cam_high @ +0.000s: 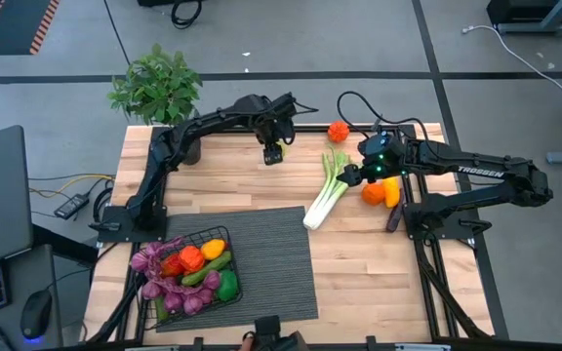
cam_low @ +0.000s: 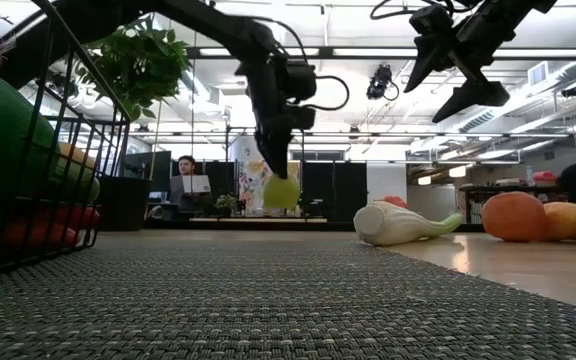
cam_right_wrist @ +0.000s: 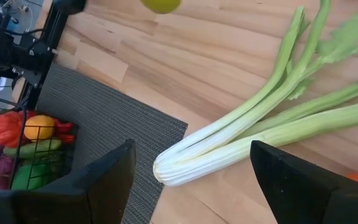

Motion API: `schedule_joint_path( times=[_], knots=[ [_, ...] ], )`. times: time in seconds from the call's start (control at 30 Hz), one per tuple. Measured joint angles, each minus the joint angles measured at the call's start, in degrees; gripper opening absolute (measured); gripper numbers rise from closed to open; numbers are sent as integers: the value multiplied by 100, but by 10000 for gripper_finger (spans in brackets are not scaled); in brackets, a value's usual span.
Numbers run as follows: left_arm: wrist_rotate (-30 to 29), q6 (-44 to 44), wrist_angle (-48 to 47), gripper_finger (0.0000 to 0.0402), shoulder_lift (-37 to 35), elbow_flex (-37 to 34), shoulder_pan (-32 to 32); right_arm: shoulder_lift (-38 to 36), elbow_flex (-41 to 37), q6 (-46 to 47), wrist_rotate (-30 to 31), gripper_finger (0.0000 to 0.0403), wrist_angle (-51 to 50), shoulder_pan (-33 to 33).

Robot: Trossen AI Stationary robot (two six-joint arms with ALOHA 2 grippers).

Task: Build produce basket
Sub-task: Put the yellow pear into the wire basket

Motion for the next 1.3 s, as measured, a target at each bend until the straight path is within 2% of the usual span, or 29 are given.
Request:
schedule_joint_path(
  times=[0.27, 0.57, 0.77, 1.03, 1.3],
  knots=[
    [13, -478, -620, 207, -578, 2, -29, -2, 0, 60, 2, 318, 0, -4],
    [-35, -752, -1812, 207, -1113, 2, -154, 0, 0, 218, 6, 318, 2, 39],
    [-34, -1065, -1974, 207, -1587, 4, -361, 0, 0, 369, 284, 318, 53, 39],
    [-151, -1836, -2403, 207, -2134, 6, -819, 0, 0, 702, 366, 318, 440, 232],
    [-444, -3084, -2712, 207, -2546, 8, -1565, 0, 0, 538, -173, 318, 564, 460]
  ],
)
